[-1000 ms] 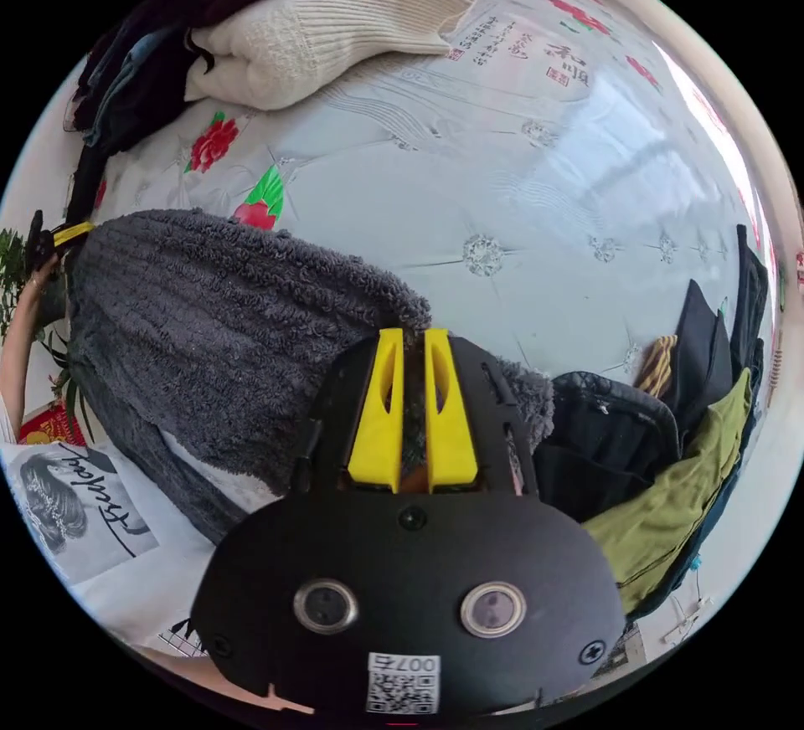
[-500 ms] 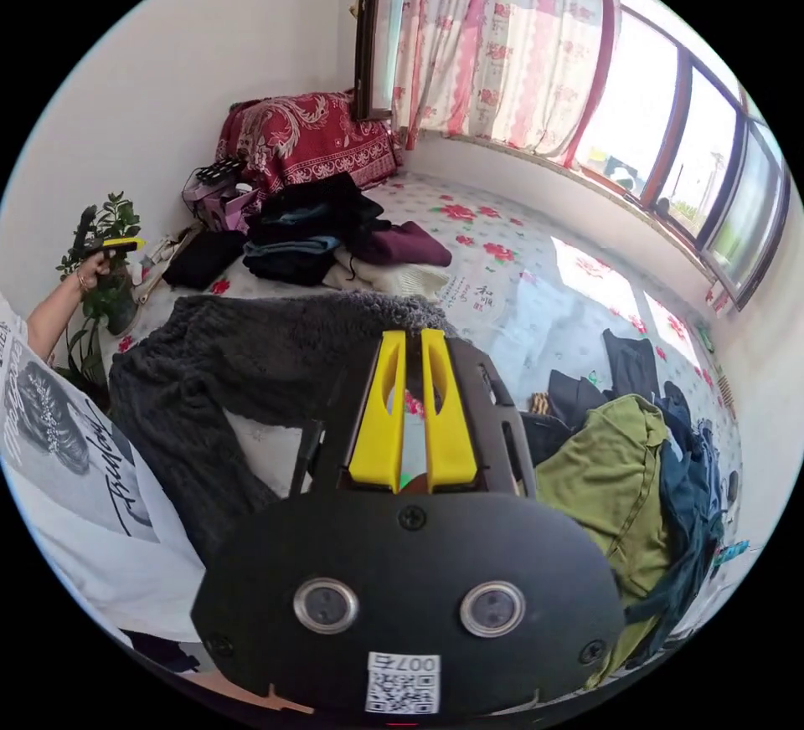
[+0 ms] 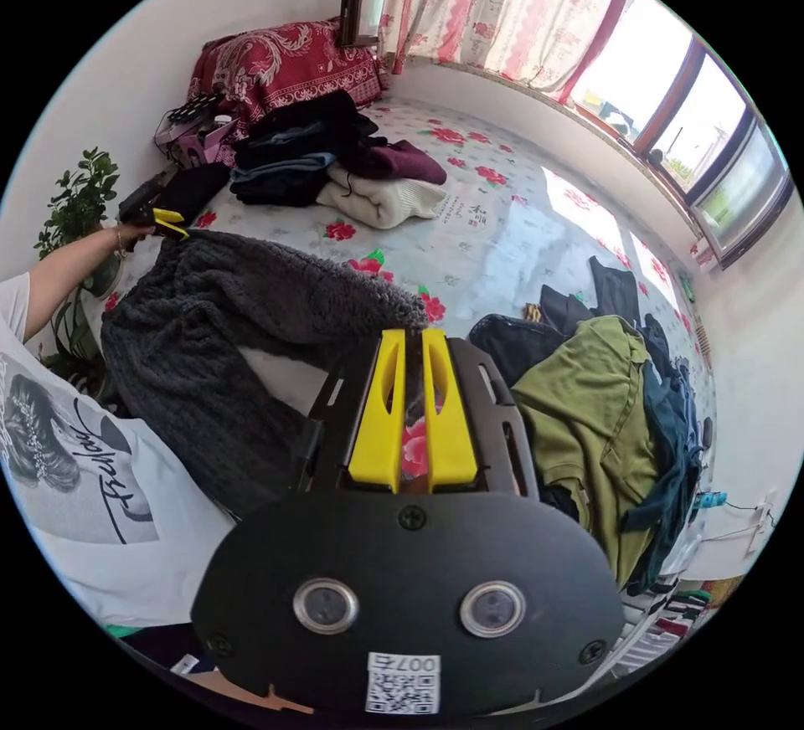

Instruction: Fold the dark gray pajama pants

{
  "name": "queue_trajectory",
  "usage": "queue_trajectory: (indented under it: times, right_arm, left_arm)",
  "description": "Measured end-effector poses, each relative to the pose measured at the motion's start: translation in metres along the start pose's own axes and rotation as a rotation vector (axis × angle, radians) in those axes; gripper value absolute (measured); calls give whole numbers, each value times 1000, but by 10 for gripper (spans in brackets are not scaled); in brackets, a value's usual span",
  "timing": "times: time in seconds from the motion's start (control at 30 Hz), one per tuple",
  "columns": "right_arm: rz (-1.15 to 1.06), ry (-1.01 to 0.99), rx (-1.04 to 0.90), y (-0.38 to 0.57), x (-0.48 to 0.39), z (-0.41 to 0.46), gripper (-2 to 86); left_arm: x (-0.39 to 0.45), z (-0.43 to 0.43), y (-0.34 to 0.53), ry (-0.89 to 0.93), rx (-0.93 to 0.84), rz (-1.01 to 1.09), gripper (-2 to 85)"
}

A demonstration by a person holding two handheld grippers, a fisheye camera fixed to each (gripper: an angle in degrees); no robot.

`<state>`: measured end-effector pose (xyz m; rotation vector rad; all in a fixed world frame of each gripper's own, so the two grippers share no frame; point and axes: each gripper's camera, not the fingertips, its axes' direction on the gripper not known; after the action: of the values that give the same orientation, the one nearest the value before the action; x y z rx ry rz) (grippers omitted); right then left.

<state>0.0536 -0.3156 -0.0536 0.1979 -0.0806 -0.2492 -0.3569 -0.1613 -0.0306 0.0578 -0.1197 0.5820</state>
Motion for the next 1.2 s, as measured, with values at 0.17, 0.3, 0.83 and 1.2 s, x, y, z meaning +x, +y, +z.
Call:
queue_trajectory:
  times: [0.17,0.3,0.83,1.2]
  right_arm:
    - [102,-12,-44,3,4,7,9]
    - [183,1,-132,5,13,30,9]
    - [-127,160,134,125,-37,-107,17]
    - [327,-395,-216,321,-2,61,58]
  left_arm:
    - [15,47,-22,97,1,186,39]
    - [-9,57,-27,218,10,166,-4]
    - [-53,-90,332,443,646,-507,-9]
    - [61,58,395,489,25,-732,-9]
